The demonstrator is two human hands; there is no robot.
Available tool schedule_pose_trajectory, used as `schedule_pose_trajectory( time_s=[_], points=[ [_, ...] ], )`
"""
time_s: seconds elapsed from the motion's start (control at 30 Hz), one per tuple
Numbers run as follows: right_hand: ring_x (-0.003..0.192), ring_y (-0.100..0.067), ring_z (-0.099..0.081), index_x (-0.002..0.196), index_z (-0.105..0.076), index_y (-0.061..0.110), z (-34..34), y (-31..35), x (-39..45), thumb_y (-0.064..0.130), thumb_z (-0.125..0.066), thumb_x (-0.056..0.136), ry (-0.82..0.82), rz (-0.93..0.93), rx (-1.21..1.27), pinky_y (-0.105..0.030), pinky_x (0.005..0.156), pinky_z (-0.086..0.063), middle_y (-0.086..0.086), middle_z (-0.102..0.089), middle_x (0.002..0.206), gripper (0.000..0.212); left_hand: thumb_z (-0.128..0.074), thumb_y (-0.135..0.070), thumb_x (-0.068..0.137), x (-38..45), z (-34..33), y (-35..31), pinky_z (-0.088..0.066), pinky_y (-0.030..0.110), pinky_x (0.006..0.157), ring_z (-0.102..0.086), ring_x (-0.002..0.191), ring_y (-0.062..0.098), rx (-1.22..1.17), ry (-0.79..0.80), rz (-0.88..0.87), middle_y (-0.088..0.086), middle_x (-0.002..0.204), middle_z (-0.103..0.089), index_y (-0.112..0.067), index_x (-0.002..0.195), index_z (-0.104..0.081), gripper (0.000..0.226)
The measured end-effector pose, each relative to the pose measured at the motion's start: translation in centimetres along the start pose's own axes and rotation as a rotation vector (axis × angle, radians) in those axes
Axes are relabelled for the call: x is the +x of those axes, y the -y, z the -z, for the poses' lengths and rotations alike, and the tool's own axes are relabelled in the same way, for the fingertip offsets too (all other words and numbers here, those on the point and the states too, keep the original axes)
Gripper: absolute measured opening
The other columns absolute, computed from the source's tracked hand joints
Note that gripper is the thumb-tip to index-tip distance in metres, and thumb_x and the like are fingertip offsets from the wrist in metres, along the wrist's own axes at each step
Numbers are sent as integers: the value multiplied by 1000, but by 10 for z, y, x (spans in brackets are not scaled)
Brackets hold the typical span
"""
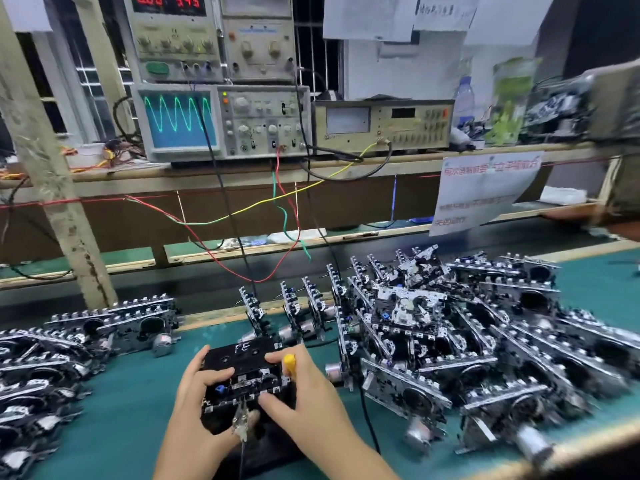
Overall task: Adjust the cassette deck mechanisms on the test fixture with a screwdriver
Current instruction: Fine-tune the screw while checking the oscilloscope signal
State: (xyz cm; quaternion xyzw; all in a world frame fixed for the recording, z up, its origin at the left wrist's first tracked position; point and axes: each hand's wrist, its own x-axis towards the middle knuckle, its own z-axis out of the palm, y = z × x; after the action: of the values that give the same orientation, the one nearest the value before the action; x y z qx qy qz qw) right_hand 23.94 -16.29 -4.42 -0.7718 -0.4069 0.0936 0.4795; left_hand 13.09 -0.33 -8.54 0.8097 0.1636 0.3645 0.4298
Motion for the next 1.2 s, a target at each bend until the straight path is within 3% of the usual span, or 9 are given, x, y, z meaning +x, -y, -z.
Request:
schedule_pose_trajectory(
  time_s=[0.17, 0.43, 0.57, 0.77, 1.03, 1.2],
  points=[
    [104, 7, -52, 121, -40, 54, -1, -2, 2, 49, -64, 88, 2, -10, -1, -18, 81, -42, 30, -51, 106, 41, -82, -57, 47, 1, 0, 3, -44, 52, 107, -47, 137, 16, -7, 0, -9, -30, 153, -31, -49, 113, -61, 70],
    [100, 5, -50, 125, -40, 53, -3, -4, 1, 48, -63, 89, -10, 2, -23, -13, 77, -36, 34, -46, 99, 43, -85, -55, 48, 4, 0, 9, -41, 53, 110, -45, 139, 15, -21, 1, -39, -25, 154, -34, -43, 114, -63, 71],
    [100, 6, -48, 127, -40, 52, -4, -4, 1, 48, -62, 90, -14, 8, -37, -12, 77, -35, 35, -44, 99, 43, -84, -55, 47, 4, 1, 8, -38, 41, 111, -43, 141, 13, 4, -1, -54, -26, 154, -35, -44, 113, -63, 70],
    [108, 6, -47, 131, -40, 48, -6, -5, 0, 47, -61, 92, -30, 31, -57, -16, 85, -36, 35, -44, 103, 45, -84, -54, 47, 3, 0, 6, -41, 56, 110, -44, 140, 16, -23, 1, -28, -26, 154, -34, -44, 114, -63, 71],
    [107, 7, -43, 132, -38, 49, -8, -6, 0, 45, -60, 93, -39, 59, -61, -10, 84, -31, 37, -42, 102, 45, -83, -57, 46, 2, 1, 5, -40, 55, 110, -43, 141, 14, -6, -5, -24, -30, 153, -34, -45, 112, -64, 70],
    [103, 18, -37, 134, -36, 51, -11, -9, 0, 47, -58, 93, -39, 86, -73, -6, 83, -30, 38, -40, 102, 47, -86, -54, 46, 2, 0, 2, -42, 51, 108, -44, 139, 13, -3, -6, -27, -28, 153, -35, -46, 112, -63, 70]
  ],
)
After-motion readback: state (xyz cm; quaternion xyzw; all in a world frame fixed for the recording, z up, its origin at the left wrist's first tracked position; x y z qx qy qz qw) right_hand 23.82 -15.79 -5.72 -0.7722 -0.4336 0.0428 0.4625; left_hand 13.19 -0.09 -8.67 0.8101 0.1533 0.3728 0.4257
